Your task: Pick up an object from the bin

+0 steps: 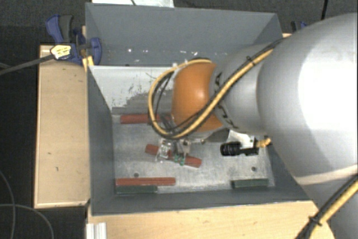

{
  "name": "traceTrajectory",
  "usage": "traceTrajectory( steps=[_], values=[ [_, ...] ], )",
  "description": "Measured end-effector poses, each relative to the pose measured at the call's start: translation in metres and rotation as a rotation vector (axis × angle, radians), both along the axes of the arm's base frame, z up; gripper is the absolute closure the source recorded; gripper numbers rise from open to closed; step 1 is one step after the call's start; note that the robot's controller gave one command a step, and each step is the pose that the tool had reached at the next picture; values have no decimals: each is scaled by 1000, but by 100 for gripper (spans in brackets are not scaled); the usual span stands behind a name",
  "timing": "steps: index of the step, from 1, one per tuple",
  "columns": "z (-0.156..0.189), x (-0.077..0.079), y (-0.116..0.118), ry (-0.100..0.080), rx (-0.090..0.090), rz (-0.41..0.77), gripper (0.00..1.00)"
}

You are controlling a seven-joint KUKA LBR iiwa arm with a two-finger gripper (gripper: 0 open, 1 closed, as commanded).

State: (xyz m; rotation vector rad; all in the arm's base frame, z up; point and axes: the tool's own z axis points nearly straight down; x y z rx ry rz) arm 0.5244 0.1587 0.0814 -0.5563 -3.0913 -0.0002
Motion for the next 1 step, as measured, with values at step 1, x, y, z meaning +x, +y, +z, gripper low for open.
traceTrajectory(
  steps=[1],
  values=[
    [21,-1,-1,4,-1,2,100]
  ],
)
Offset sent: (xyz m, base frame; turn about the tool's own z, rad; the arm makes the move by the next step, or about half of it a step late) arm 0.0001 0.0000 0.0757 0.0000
